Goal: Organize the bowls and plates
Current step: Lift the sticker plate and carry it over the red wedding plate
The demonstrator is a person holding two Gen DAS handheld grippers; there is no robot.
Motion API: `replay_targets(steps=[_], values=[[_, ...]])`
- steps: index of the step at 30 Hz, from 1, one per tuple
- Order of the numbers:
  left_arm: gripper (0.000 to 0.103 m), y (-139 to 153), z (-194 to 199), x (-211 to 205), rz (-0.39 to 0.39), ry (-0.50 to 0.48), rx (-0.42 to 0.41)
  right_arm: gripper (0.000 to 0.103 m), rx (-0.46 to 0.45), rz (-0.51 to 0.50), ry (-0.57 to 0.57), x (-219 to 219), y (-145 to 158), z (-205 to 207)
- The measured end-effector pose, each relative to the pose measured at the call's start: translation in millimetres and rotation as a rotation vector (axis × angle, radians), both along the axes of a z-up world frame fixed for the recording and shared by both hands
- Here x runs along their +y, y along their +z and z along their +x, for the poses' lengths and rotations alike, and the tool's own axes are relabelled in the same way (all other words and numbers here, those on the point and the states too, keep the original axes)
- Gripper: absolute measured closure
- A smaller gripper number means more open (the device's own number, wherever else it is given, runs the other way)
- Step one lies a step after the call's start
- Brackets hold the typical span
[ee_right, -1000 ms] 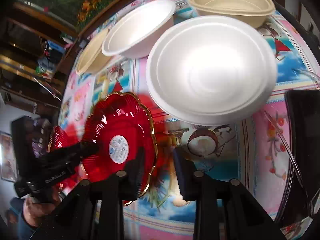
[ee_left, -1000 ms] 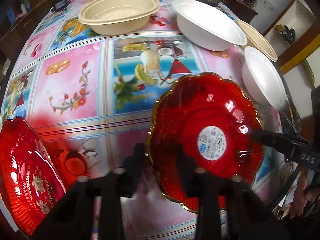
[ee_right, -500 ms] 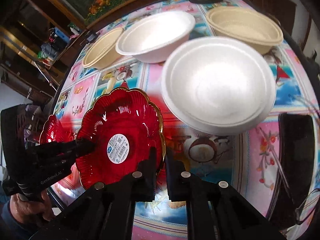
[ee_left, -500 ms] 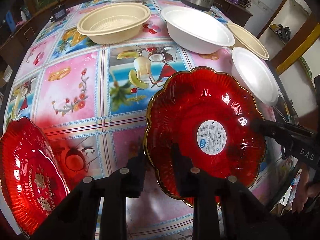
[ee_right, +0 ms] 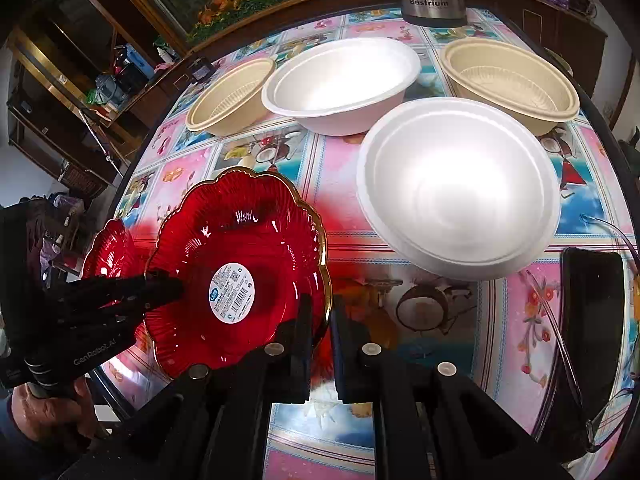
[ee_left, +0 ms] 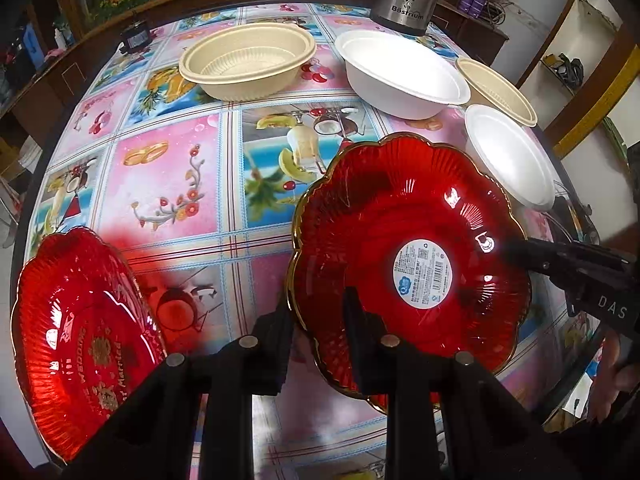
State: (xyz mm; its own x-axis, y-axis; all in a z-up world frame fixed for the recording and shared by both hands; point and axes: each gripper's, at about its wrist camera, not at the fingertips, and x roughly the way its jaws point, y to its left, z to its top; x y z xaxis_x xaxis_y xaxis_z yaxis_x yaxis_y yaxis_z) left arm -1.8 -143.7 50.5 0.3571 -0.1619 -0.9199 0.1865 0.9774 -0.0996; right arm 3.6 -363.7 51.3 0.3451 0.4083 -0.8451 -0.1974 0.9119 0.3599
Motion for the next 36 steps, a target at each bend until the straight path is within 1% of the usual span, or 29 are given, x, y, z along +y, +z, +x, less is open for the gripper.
replay_targets(steps=[6,15,23,36], values=[[0.08,4.5,-5.3,3.8,0.017,0.007,-0.02,0.094,-0.009,0.002,0.01,4.0,1.5,-4.7],[0.08,12.4,-11.6,11.5,0.019,0.02,-0.048,0.094,-0.031,0.0,0.028,12.6,8.1,-7.0],[0.08,27.0,-19.1,19.2,0.029,0.022,-0.096,0.094,-0.06,-0.005,0.047,22.3,19.2,-6.5],[0.08,45.9,-32.2,53.4,0.009,0.087,-0.147,0.093,-0.108,-0.013,0.104,54.8,37.1,-10.3]])
